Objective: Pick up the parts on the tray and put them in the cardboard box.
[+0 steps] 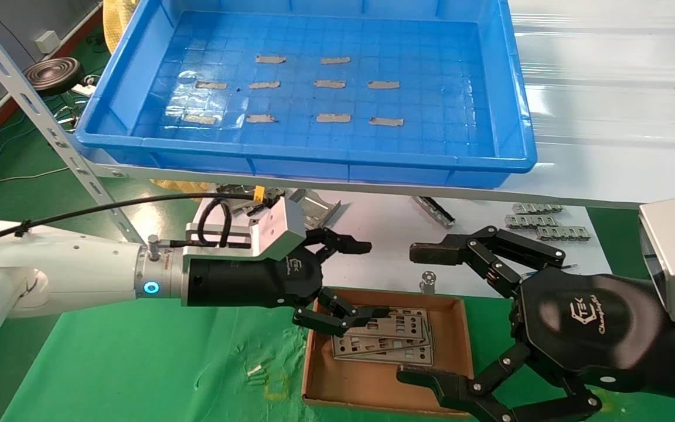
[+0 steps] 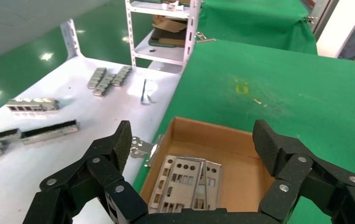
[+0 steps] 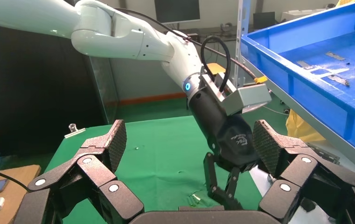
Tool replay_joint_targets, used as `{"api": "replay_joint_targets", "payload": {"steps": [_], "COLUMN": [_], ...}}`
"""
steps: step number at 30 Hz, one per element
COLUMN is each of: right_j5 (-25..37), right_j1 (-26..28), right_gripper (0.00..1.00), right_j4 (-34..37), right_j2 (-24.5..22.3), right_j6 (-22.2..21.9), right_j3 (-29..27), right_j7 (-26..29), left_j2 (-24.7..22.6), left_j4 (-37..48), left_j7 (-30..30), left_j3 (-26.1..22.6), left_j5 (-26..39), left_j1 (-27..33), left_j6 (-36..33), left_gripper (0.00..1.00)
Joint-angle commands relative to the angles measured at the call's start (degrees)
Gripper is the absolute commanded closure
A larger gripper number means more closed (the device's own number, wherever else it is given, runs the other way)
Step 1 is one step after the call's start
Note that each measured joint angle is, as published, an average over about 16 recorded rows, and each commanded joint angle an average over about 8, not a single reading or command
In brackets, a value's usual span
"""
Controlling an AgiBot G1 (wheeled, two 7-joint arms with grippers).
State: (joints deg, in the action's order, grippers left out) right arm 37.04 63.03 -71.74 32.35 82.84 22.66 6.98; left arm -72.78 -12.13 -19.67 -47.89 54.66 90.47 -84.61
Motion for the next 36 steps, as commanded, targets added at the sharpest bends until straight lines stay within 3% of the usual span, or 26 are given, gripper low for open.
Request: {"api": "replay_joint_targets", "payload": {"steps": [1,13,36], "right_j5": [0.0,0.0,0.0], "right_j1": [0.0,0.0,0.0], "right_gripper": [0.00,0.00,0.00], "right_j4": [0.0,0.0,0.0], "right_j2": [0.0,0.0,0.0], "right_j6": [0.0,0.0,0.0], "right_j3": [0.0,0.0,0.0], "right_j7": [0.0,0.0,0.0], "left_j2": [0.5,2.0,16.1], "left_j4": [0.8,-2.2,-25.6], "left_j7": [0.8,1.9,13.1], "left_j3": [0.6,1.7,13.6], "left_j5": [-1.1,-1.1,-5.7], "left_j1": [0.0,-1.4,-12.2], "left_j6": [-0.6,-0.3,-0.6], "left_gripper": [0.00,0.00,0.00]}}
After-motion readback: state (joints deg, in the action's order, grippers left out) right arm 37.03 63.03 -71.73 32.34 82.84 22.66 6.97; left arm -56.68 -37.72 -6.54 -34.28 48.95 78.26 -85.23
